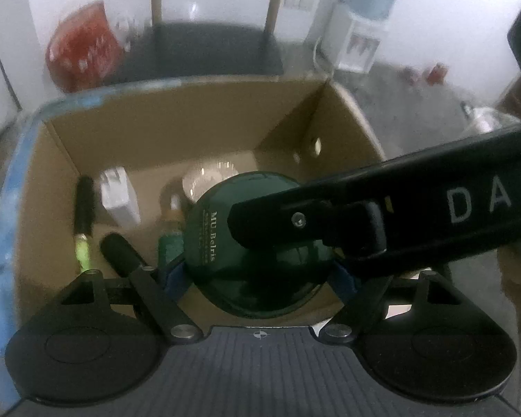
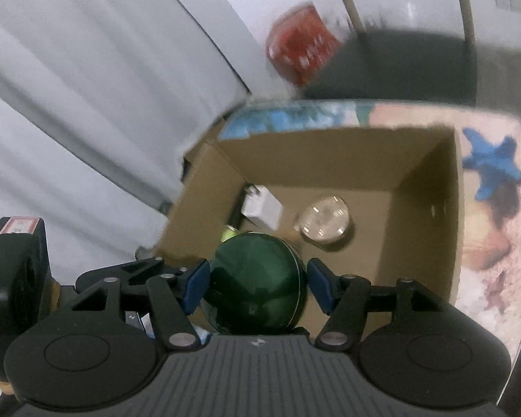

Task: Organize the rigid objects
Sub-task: 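Lift the green compact with the right gripper and lower it into the box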

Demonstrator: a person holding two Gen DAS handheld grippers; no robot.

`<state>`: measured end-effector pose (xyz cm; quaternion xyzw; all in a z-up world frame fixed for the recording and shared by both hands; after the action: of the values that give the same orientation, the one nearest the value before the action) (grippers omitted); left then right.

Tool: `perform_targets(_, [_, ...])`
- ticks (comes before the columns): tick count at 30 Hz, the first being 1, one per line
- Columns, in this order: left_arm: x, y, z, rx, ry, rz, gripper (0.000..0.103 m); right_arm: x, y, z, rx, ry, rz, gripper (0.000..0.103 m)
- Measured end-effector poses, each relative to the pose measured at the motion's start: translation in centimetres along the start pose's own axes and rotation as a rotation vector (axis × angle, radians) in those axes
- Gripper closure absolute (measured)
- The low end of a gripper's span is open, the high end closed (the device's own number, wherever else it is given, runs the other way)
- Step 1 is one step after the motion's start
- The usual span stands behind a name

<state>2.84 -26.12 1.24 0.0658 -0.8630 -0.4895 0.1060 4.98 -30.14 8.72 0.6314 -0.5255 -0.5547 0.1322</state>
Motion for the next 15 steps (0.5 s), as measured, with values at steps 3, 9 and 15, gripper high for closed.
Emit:
perform_targets(3, [-0.3,-1.6,0.3,-0.054,0.011,0.002,0.023,1.2,-2.0,-0.3,-0.077,-0.007,0.016,0.038])
perform_targets(9, [-0.8,-3.8,1.2,-0.150,0.061,0.027,0.023,2.5,-4.8,-0.6,-0.206,0.002,0.051,0.036])
perform_targets(15, [-0.7,-4.6,1.8,-0.208,0.075,0.019,0.023,3.3,-6.7,-0.2,-0.295,-0.005,0.057,0.036])
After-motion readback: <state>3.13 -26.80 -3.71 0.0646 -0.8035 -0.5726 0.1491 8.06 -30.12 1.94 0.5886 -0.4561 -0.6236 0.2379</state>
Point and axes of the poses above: each gripper's, at about its wrist camera, not at the fingertips, and y roughly against the way its jaws point, x to its right, z to its underside, the point moved 8 cm from there along -y, roughly the way its jaws point, and after that the axes turned 8 degrees about -y, right-handed, at the moved point
